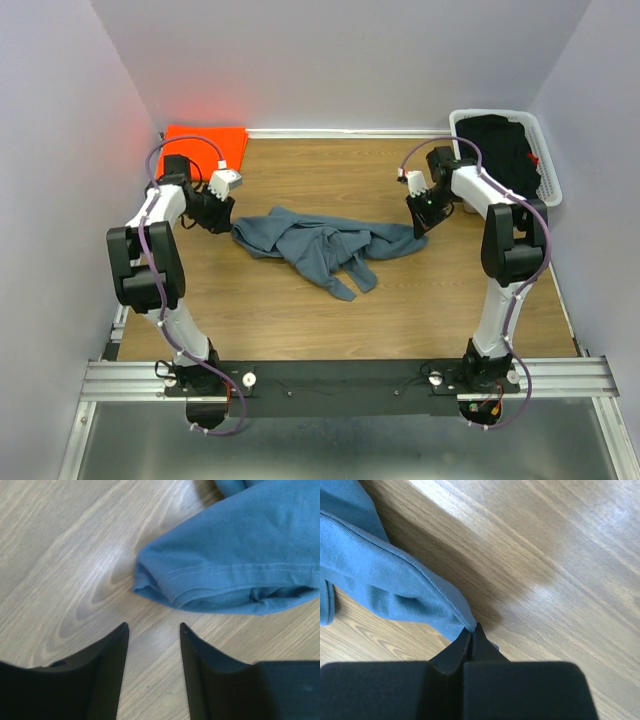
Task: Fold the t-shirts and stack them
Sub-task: Flatten out the tshirt
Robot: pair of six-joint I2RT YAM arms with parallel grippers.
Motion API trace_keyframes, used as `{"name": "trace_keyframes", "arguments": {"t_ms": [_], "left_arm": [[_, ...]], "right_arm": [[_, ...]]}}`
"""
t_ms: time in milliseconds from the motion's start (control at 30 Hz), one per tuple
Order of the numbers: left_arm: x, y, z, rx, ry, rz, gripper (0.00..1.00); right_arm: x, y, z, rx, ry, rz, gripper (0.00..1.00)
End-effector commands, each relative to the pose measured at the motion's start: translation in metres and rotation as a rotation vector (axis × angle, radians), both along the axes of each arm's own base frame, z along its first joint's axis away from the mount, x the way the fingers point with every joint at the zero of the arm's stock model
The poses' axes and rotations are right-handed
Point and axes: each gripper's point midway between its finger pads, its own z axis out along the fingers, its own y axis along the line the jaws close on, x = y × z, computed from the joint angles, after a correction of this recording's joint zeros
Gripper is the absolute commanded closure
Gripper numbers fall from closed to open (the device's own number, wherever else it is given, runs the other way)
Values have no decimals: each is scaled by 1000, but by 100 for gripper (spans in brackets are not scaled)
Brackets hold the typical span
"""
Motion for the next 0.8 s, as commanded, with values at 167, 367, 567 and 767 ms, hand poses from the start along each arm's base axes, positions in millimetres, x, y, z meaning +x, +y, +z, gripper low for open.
{"name": "trace_keyframes", "arguments": {"t_ms": [167,367,567,767], "left_arm": [[-2,-13,-14,46,-4,-41,45],[7,-21,-21,42,-4,-40,45],[32,-27,-17,20,-34,-17,48],[46,-31,-10,7,-67,-4,55]], "right_arm": [[6,-1,6,-2,-6,-6,99],[7,-2,5,-9,-5,-6,99],[7,-3,4,-14,-3,-7,99],[7,-5,4,-21,-5,-6,99]]}}
